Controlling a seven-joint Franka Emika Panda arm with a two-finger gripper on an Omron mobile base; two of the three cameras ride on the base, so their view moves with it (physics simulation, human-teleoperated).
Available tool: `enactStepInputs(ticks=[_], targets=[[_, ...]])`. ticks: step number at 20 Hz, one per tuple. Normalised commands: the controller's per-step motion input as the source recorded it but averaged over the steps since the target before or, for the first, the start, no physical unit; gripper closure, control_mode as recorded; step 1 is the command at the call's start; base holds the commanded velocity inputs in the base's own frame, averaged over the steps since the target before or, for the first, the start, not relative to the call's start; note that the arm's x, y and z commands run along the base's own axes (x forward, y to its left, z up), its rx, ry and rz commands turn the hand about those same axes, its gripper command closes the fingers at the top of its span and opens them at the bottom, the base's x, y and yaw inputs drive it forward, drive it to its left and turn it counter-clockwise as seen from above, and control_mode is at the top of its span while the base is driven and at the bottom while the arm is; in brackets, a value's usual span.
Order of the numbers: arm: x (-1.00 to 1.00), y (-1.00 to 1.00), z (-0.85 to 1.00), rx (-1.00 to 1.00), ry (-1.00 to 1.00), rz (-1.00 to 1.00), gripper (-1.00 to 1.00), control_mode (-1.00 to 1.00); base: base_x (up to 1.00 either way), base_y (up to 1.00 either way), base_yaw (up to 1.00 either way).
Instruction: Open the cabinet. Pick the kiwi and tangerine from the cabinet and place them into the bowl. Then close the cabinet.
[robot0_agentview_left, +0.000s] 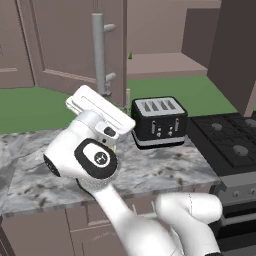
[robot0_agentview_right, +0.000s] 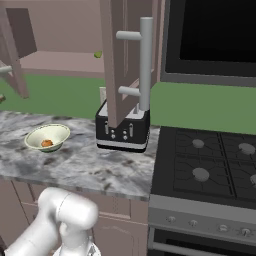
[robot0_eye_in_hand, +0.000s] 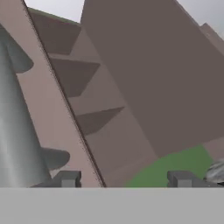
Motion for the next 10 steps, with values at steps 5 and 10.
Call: enactStepInputs(ticks=[5, 10], targets=[[1.0, -1.0, 0.0, 0.22, 0.0, 0.02, -1.0, -1.0, 0.0, 0.0, 0.0], [1.0, -1.0, 0.0, 0.19, 0.04, 0.0, -1.0, -1.0, 0.0, 0.0, 0.0]])
